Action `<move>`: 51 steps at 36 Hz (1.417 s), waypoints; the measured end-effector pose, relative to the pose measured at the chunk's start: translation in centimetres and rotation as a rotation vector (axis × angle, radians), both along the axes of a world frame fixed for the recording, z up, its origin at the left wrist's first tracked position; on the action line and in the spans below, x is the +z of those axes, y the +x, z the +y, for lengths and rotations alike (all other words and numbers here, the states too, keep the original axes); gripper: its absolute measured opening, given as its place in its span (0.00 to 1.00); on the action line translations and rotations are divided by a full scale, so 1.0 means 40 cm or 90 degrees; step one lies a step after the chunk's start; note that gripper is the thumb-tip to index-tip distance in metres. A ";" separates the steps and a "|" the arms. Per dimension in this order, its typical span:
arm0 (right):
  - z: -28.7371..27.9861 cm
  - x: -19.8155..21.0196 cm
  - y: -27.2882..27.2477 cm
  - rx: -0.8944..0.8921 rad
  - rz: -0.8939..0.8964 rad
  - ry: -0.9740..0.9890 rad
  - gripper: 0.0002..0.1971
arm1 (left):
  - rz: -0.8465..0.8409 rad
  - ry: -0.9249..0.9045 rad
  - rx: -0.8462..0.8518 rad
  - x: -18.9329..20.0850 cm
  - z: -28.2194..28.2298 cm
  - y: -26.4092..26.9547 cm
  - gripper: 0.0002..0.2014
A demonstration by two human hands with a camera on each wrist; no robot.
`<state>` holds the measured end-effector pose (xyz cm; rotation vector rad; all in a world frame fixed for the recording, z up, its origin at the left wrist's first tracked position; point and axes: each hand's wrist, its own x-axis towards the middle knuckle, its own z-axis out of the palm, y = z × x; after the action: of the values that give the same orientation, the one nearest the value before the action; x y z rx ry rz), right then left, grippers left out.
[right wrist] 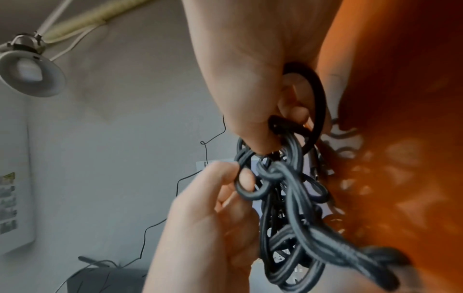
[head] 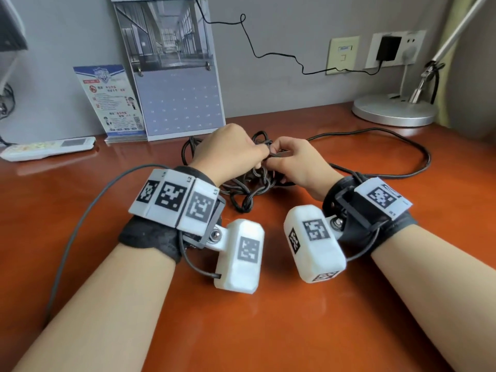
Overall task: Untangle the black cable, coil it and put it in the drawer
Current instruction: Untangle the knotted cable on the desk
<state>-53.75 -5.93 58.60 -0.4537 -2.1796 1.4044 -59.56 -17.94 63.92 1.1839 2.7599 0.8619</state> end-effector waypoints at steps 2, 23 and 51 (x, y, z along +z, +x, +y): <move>0.003 -0.007 -0.003 -0.012 0.003 -0.002 0.12 | 0.026 -0.002 -0.006 0.004 0.000 0.007 0.15; -0.003 -0.024 -0.013 -0.036 0.047 0.080 0.08 | -0.064 -0.014 0.063 0.038 0.004 0.028 0.13; 0.002 -0.011 -0.020 -0.102 0.049 0.027 0.13 | -0.014 -0.129 -0.004 0.107 -0.051 0.042 0.17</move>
<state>-54.56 -5.84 58.15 -0.5377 -2.0591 1.2663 -57.89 -19.97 68.21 1.1402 2.7449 0.5723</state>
